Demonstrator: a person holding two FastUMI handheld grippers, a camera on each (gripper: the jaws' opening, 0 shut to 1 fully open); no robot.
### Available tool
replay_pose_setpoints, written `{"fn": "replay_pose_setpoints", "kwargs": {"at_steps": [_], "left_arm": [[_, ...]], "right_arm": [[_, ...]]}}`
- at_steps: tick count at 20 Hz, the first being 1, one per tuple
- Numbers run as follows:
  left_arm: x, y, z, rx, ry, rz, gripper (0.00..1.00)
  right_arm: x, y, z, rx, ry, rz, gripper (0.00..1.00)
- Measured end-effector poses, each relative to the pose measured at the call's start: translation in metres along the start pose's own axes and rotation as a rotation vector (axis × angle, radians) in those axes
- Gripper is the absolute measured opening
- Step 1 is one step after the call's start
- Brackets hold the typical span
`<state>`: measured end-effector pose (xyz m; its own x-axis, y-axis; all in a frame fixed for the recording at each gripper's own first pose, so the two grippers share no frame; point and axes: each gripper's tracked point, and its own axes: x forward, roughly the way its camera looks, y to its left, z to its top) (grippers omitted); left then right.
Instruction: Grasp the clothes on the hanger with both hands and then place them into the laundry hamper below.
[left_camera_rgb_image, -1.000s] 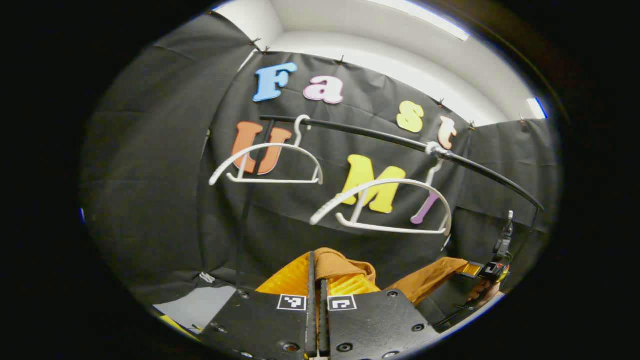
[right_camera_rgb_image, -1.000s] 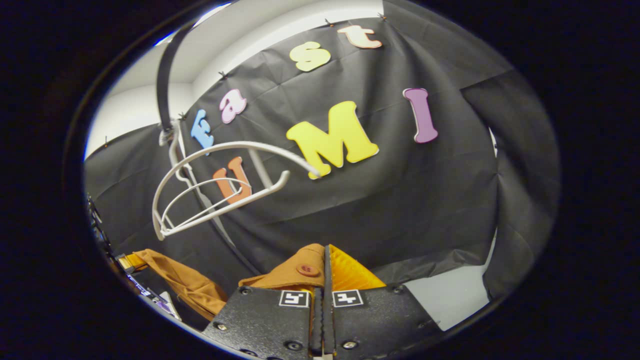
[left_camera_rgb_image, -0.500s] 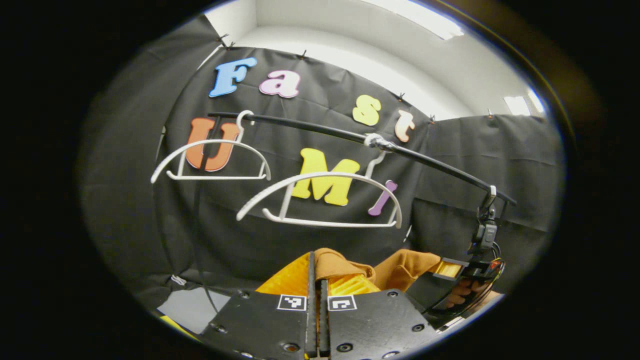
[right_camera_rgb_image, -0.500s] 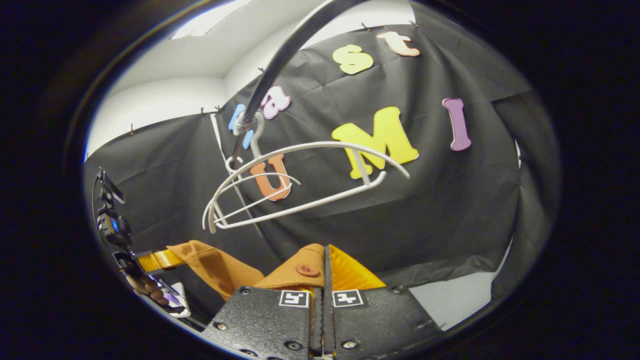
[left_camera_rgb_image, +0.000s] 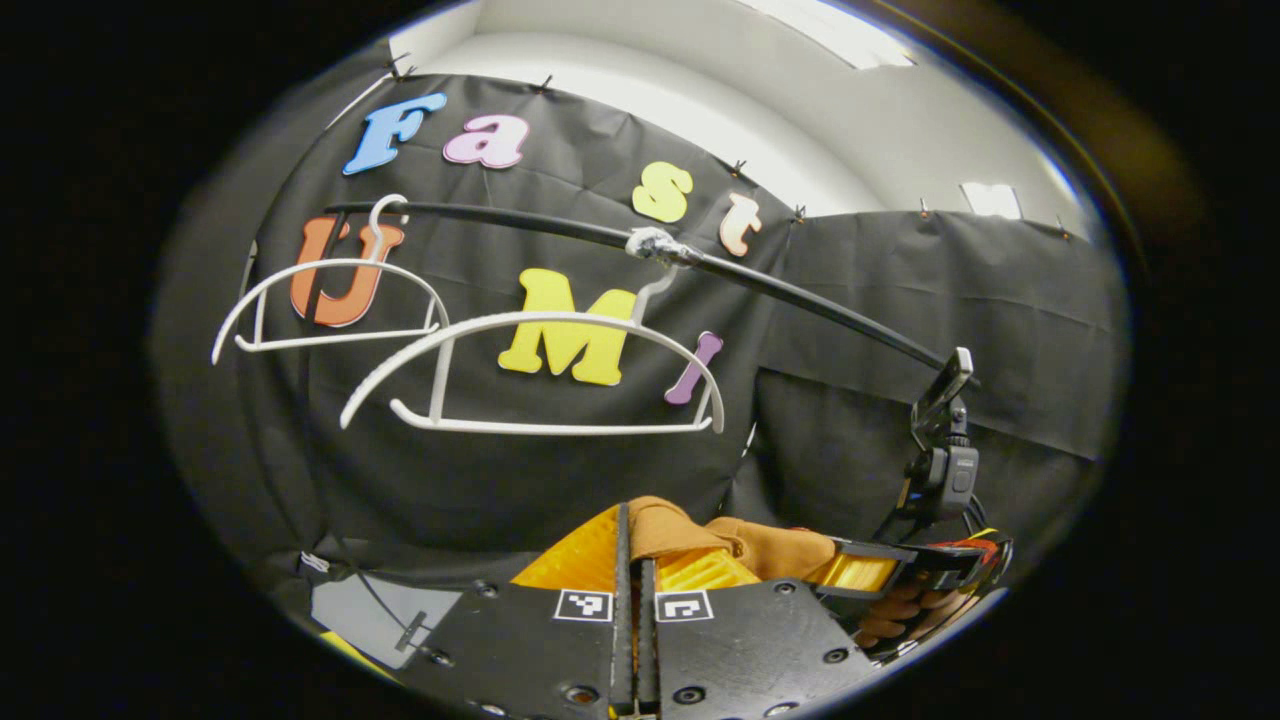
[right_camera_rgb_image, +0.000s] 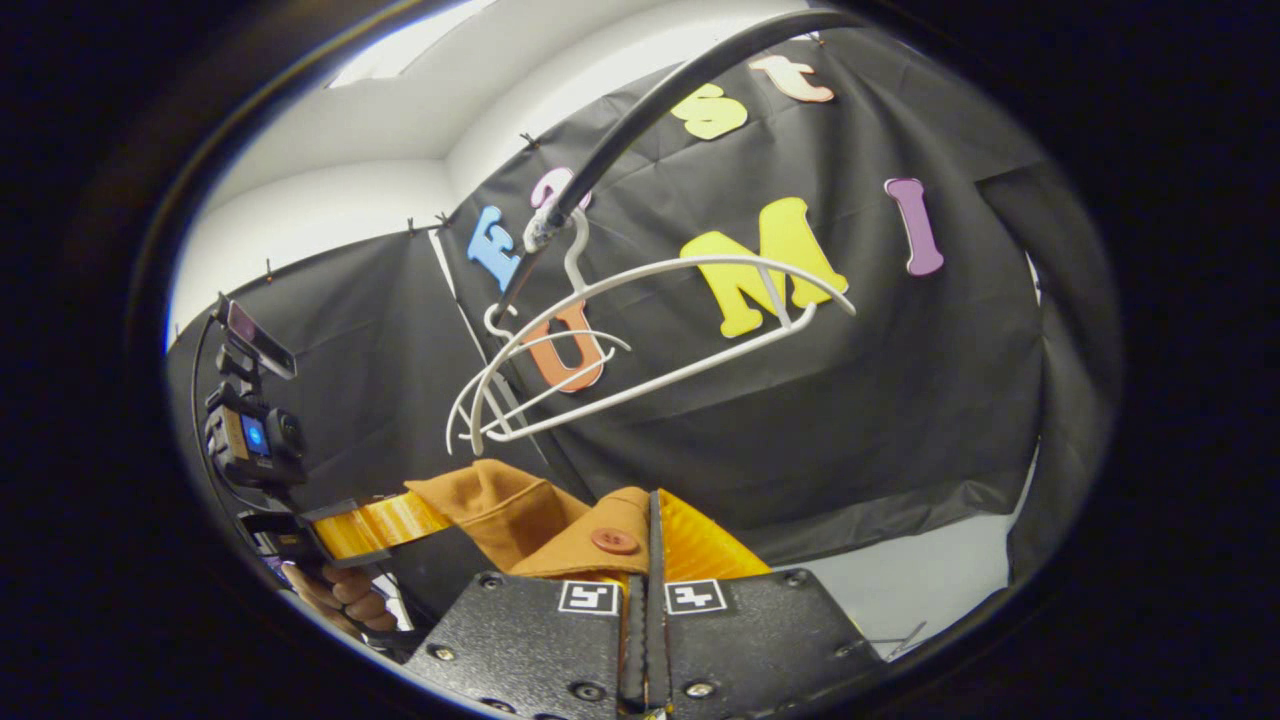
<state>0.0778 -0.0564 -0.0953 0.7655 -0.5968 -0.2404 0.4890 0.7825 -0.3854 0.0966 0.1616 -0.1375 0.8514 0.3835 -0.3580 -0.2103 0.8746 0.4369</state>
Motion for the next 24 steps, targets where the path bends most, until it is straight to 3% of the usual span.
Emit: {"fn": "replay_pose_setpoints", "kwargs": {"at_steps": [2,10,11,12,14,20,24], "left_arm": [[0.0,0.005,-0.011,0.01,0.021,0.022,0.01],[0.011,0.051,-0.086,0.013,0.156,0.207,0.02],[0.013,0.056,-0.095,0.007,0.17,0.223,0.07],[0.014,0.059,-0.104,0.001,0.184,0.237,0.02],[0.016,0.067,-0.123,-0.006,0.218,0.27,0.01],[0.025,0.086,-0.176,-0.013,0.33,0.339,0.02],[0.033,0.11,-0.229,-0.01,0.455,0.401,0.03]], "right_arm": [[0.001,-0.005,-0.014,0.014,0.022,-0.011,0.04],[0.031,-0.035,-0.085,0.02,0.173,-0.035,0.04],[0.035,-0.041,-0.094,0.014,0.196,-0.048,0.04],[0.038,-0.045,-0.103,0.007,0.218,-0.055,0.04],[0.048,-0.057,-0.117,-0.001,0.259,-0.078,0.04],[0.071,-0.094,-0.158,-0.009,0.371,-0.179,0.04],[0.091,-0.128,-0.188,-0.012,0.439,-0.293,0.04]]}}
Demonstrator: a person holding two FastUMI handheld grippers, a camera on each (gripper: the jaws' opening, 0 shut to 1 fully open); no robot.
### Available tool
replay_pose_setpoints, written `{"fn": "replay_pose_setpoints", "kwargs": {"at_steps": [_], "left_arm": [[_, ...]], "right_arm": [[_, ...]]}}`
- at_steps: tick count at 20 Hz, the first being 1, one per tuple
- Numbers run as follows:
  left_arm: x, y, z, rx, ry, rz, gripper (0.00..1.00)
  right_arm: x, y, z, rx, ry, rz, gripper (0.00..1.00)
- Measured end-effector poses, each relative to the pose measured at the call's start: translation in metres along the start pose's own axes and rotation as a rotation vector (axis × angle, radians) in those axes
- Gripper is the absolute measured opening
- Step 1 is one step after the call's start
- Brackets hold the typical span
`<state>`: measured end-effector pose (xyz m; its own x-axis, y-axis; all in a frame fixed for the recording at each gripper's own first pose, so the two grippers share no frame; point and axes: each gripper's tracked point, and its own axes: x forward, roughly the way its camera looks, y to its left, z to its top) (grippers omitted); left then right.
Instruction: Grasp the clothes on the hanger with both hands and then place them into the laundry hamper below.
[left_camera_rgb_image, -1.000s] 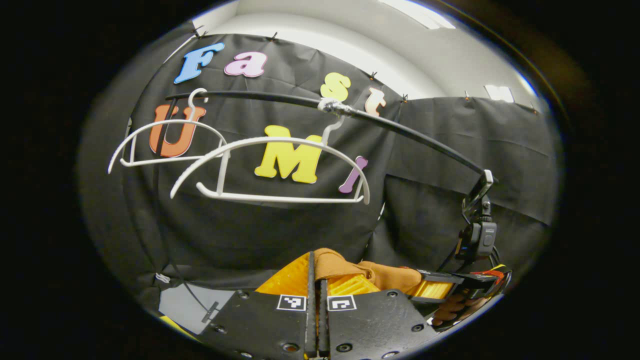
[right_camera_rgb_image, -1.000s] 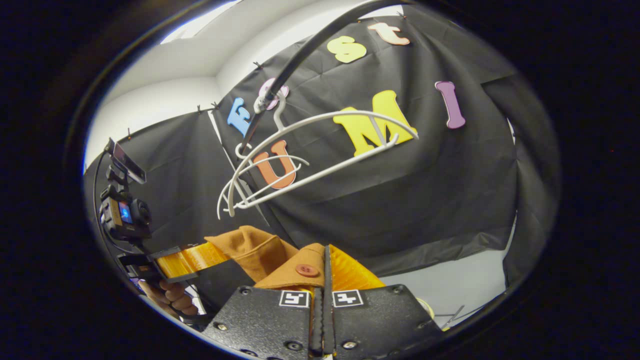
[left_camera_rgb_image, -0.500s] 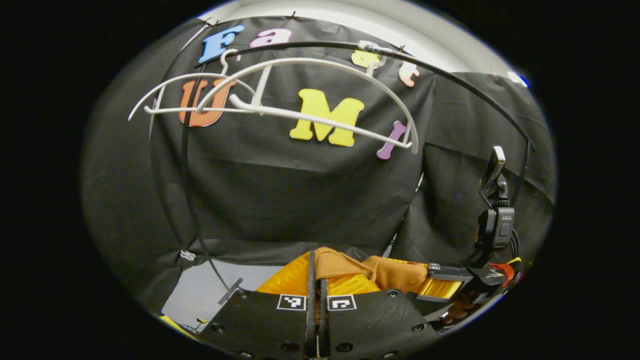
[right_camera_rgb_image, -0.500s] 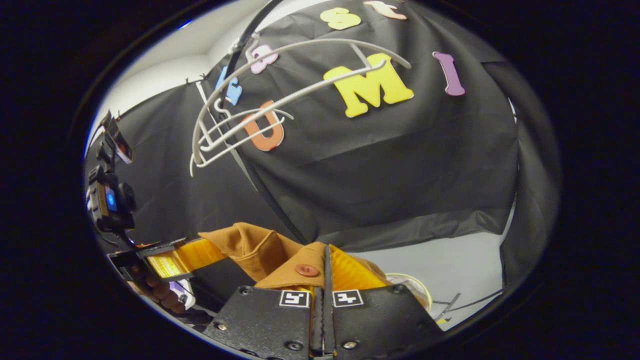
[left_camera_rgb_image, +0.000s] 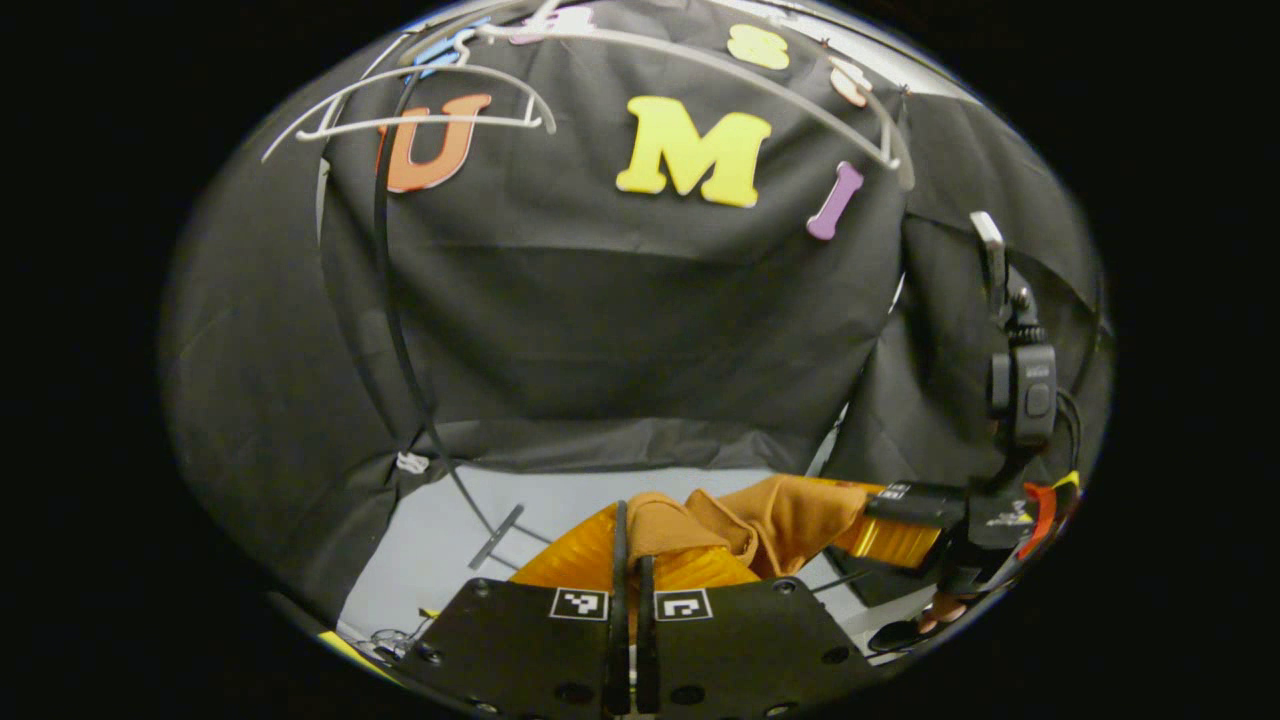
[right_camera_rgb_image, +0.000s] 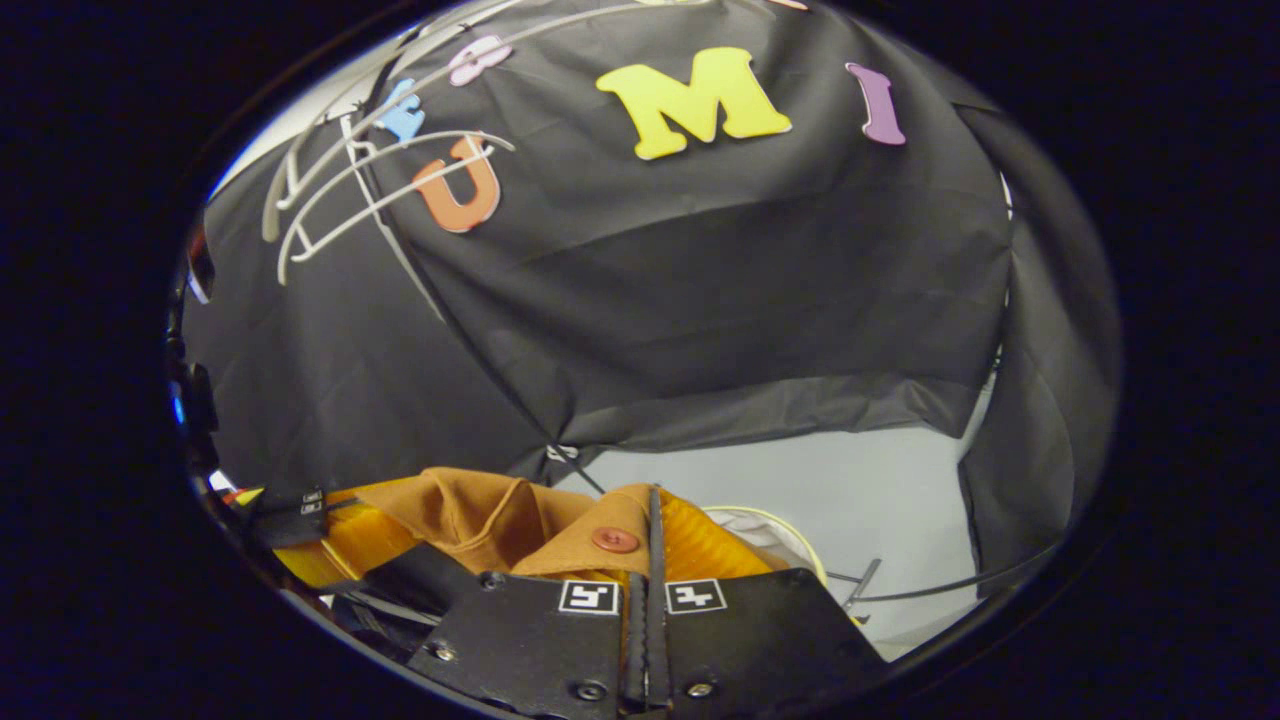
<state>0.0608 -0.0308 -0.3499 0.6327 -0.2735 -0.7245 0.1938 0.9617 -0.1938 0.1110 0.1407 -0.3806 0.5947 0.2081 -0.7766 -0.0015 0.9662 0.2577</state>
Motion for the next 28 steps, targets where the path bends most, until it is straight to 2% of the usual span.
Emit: {"fn": "replay_pose_setpoints", "kwargs": {"at_steps": [2,3,4,5,6,7,8,9,10,11,14,15,16,17,18,23,24,27,28], "left_arm": [[0.013,0.005,-0.016,-0.016,0.057,0.009,0.03],[0.022,0.006,-0.024,-0.034,0.087,0.004,0.1],[0.03,0.006,-0.034,-0.053,0.127,-0.011,0.12],[0.034,0.009,-0.047,-0.068,0.176,-0.035,0.06],[0.036,0.012,-0.054,-0.076,0.203,-0.041,0.28],[0.038,0.013,-0.054,-0.085,0.213,-0.041,0.19],[0.038,0.013,-0.052,-0.095,0.21,-0.045,0.17],[0.038,0.012,-0.051,-0.107,0.206,-0.054,0.36],[0.038,0.011,-0.051,-0.115,0.208,-0.064,0.48],[0.039,0.01,-0.055,-0.117,0.215,-0.069,0.6],[0.032,0.019,-0.055,-0.104,0.222,-0.07,0.96],[0.027,0.023,-0.056,-0.08,0.224,-0.072,0.99],[0.025,0.031,-0.057,-0.033,0.233,-0.062,0.92],[0.024,0.042,-0.054,0.015,0.232,-0.044,1.0],[0.023,0.052,-0.053,0.049,0.225,-0.03,0.96],[0.009,0.057,-0.036,0.066,0.136,-0.011,0.96],[0.007,0.056,-0.03,0.07,0.109,-0.002,1.0],[-0.005,0.051,-0.028,0.152,0.083,0.017,0.97],[-0.013,0.046,-0.027,0.173,0.069,0.013,1.0]], "right_arm": [[0.017,-0.008,-0.01,0.006,0.043,-0.051,0.04],[0.023,-0.016,-0.014,0.006,0.063,-0.087,0.04],[0.031,-0.025,-0.021,0.008,0.093,-0.134,0.04],[0.036,-0.033,-0.028,0.015,0.126,-0.166,0.04],[0.039,-0.037,-0.033,0.025,0.144,-0.177,0.04],[0.044,-0.036,-0.039,0.036,0.158,-0.178,0.05],[0.044,-0.035,-0.04,0.042,0.165,-0.174,0.07],[0.044,-0.032,-0.039,0.039,0.158,-0.178,0.18],[0.043,-0.031,-0.037,0.03,0.15,-0.184,0.24],[0.042,-0.031,-0.037,0.019,0.147,-0.189,0.35],[0.032,-0.031,-0.043,-0.017,0.144,-0.184,0.47],[0.029,-0.031,-0.046,-0.022,0.143,-0.181,0.53],[0.028,-0.034,-0.055,-0.021,0.161,-0.194,0.57],[0.025,-0.038,-0.062,-0.014,0.176,-0.214,0.73],[0.022,-0.042,-0.066,0.001,0.176,-0.234,0.77],[-0.024,-0.047,-0.04,-0.002,0.058,-0.296,0.77],[-0.038,-0.046,-0.03,-0.014,0.019,-0.31,0.77],[-0.075,-0.049,-0.01,-0.049,-0.076,-0.348,0.8],[-0.084,-0.051,-0.007,-0.053,-0.099,-0.353,0.8]]}}
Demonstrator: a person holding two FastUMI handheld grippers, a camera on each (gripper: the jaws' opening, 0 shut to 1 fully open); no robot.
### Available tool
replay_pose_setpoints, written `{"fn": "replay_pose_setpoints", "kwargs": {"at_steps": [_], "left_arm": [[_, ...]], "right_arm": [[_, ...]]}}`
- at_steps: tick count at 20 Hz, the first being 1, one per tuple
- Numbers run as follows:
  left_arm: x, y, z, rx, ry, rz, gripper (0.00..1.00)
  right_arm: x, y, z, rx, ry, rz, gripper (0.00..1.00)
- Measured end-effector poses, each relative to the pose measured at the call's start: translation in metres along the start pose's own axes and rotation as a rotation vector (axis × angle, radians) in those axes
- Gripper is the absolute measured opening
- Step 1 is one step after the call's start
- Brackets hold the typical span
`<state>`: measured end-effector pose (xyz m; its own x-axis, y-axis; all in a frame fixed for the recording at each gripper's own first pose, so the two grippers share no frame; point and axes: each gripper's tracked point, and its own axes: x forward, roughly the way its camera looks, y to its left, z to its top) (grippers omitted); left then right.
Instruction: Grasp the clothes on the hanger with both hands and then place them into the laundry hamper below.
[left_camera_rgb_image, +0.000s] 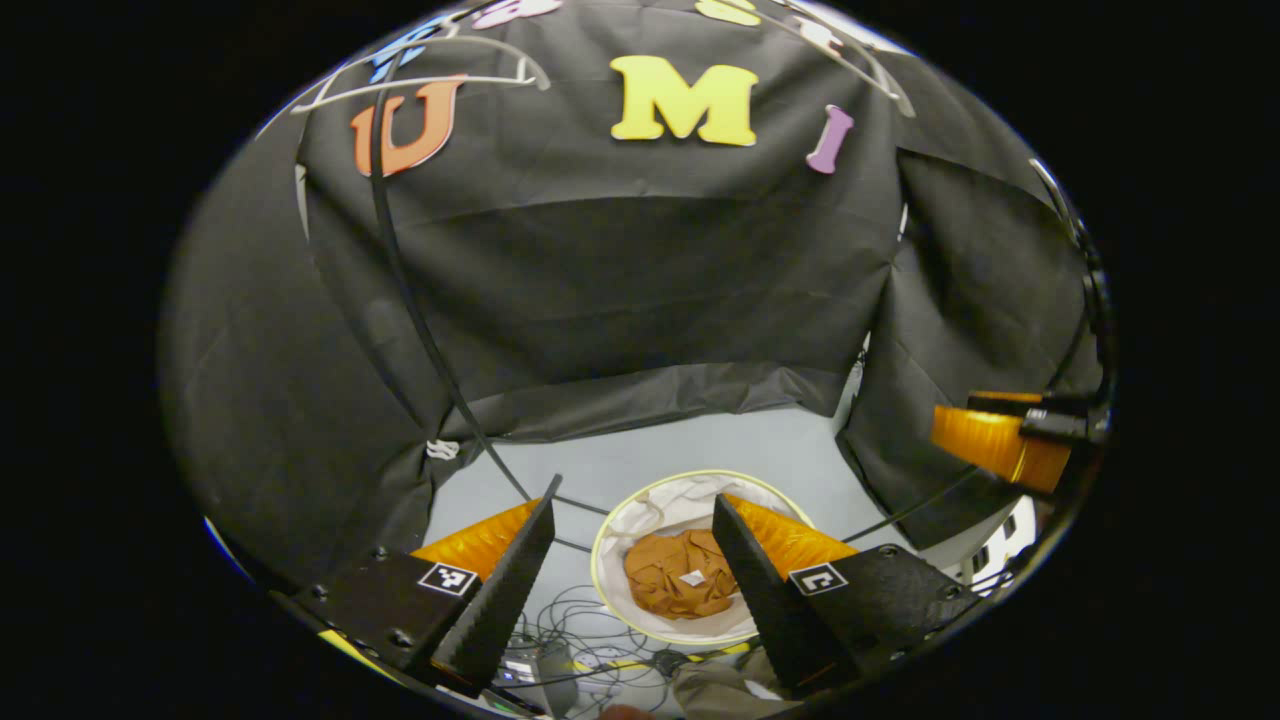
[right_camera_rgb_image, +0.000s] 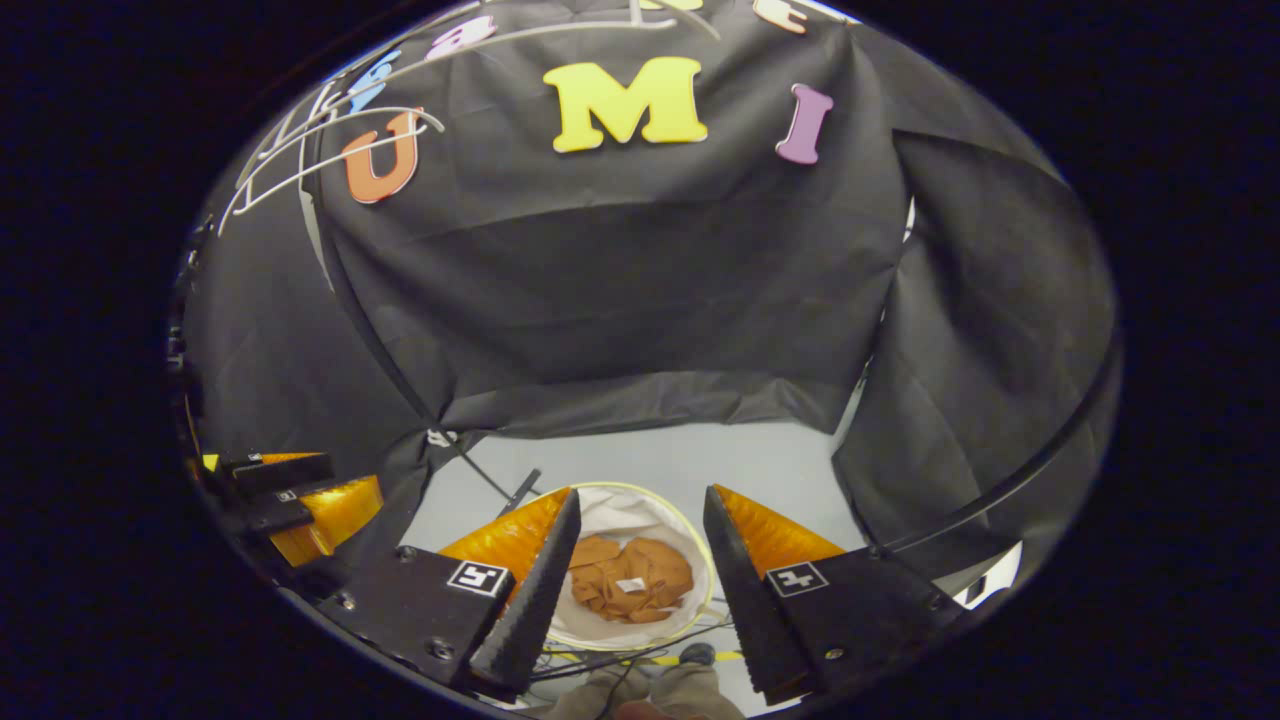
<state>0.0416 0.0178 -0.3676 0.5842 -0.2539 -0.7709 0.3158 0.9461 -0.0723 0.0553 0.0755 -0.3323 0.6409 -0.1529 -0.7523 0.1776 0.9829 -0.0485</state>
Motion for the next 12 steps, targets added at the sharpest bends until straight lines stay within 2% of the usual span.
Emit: {"fn": "replay_pose_setpoints", "kwargs": {"at_steps": [3,6,8,9,10,12], "left_arm": [[-0.036,-0.012,0.016,-0.001,-0.069,0.0,0.97],[-0.097,-0.029,0.048,-0.045,-0.193,0.024,0.98],[-0.139,-0.036,0.07,-0.065,-0.308,0.074,0.97],[-0.162,-0.038,0.078,-0.065,-0.37,0.112,1.0],[-0.181,-0.043,0.083,-0.056,-0.421,0.163,0.91],[-0.217,-0.067,0.086,-0.042,-0.503,0.231,0.91]], "right_arm": [[-0.034,-0.007,0.013,0.007,-0.072,0.017,0.8],[-0.089,-0.02,0.031,-0.013,-0.188,0.06,0.8],[-0.136,-0.04,0.049,-0.038,-0.299,0.089,0.8],[-0.162,-0.049,0.056,-0.054,-0.356,0.113,0.8],[-0.183,-0.056,0.054,-0.081,-0.394,0.147,0.8],[-0.217,-0.087,0.042,-0.127,-0.431,0.165,0.93]]}}
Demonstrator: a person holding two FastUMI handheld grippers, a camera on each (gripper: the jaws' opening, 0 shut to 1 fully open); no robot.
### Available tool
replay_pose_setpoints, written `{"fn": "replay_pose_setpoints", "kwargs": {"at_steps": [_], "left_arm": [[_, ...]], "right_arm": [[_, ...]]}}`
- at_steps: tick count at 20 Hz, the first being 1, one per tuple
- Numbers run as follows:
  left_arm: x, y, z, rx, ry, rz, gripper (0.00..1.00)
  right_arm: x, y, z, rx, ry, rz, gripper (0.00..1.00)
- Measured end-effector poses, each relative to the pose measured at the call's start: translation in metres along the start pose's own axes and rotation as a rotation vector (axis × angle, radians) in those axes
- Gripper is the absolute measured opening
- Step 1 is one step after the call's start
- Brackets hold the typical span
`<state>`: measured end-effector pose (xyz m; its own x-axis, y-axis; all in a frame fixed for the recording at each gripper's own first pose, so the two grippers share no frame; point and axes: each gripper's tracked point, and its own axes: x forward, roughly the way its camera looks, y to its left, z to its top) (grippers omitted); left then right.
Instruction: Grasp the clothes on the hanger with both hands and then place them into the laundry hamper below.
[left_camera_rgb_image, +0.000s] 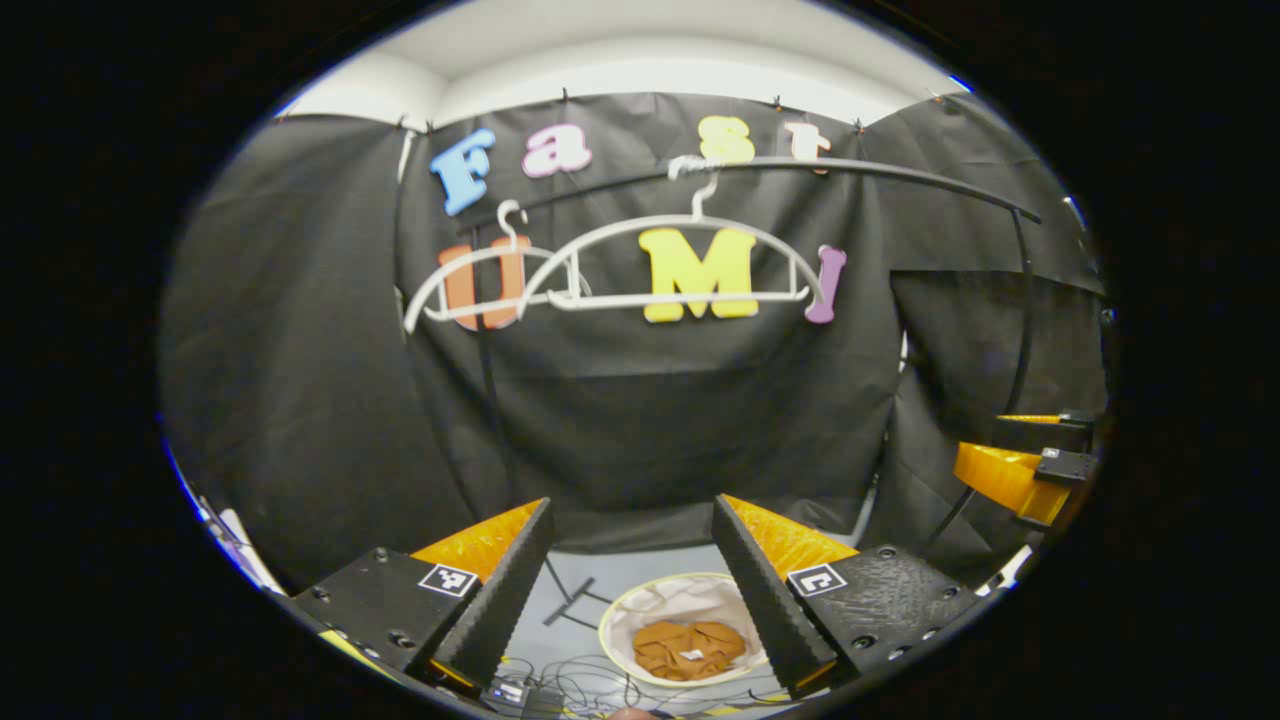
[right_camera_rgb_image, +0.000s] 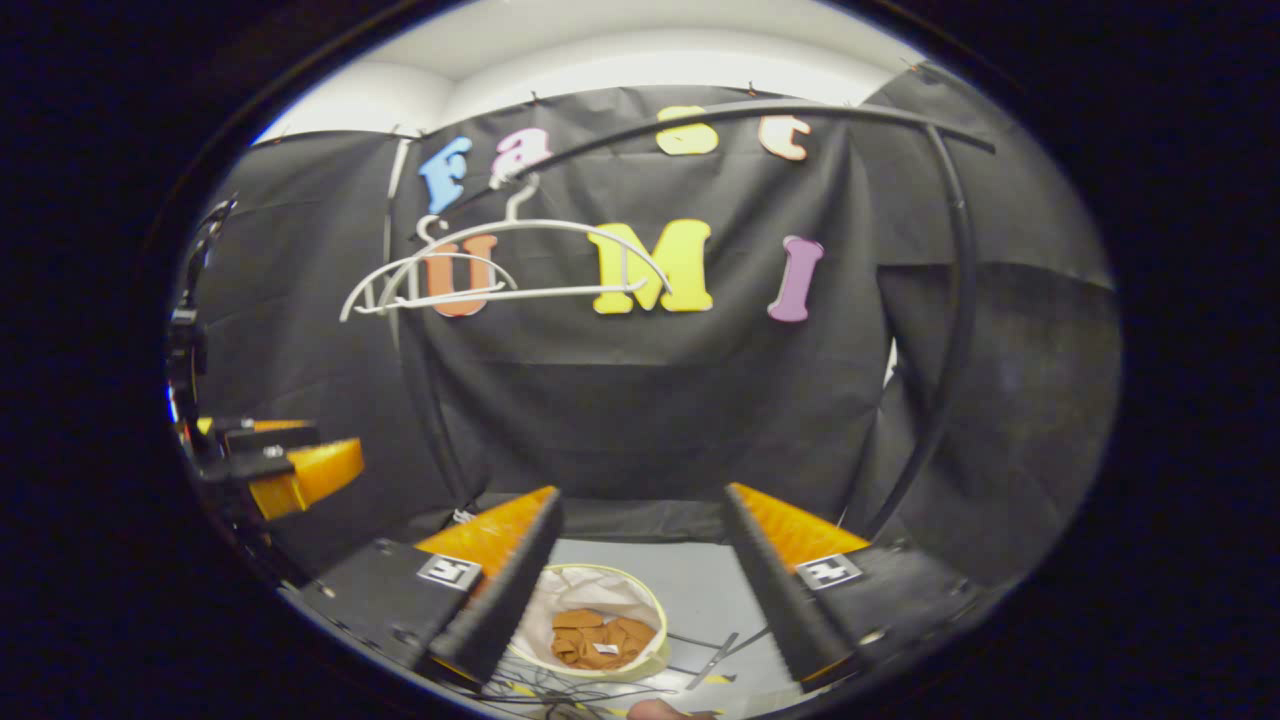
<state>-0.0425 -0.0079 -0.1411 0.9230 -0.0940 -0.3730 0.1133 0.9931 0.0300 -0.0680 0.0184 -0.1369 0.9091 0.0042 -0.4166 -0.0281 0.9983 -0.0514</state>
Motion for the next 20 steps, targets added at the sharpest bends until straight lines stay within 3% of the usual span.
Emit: {"fn": "replay_pose_setpoints", "kwargs": {"at_steps": [1,2,9,14,18,20], "left_arm": [[-0.029,-0.015,0.005,-0.003,-0.039,0.0,0.92],[-0.054,-0.03,0.014,-0.011,-0.074,-0.003,1.0],[-0.2,-0.081,0.073,-0.002,-0.27,0.007,0.99],[-0.236,-0.086,0.106,-0.019,-0.38,-0.034,0.99],[-0.245,-0.084,0.112,-0.041,-0.401,-0.064,0.99],[-0.253,-0.072,0.112,-0.055,-0.415,-0.044,0.99]], "right_arm": [[-0.022,-0.013,0.003,-0.005,-0.03,0.005,1.0],[-0.044,-0.025,0.003,-0.006,-0.057,0.009,1.0],[-0.169,-0.07,0.049,-0.011,-0.261,0.024,0.99],[-0.228,-0.085,0.076,0.039,-0.39,0.0,0.99],[-0.246,-0.085,0.084,0.028,-0.429,-0.04,0.99],[-0.247,-0.073,0.086,0.03,-0.442,-0.039,0.99]]}}
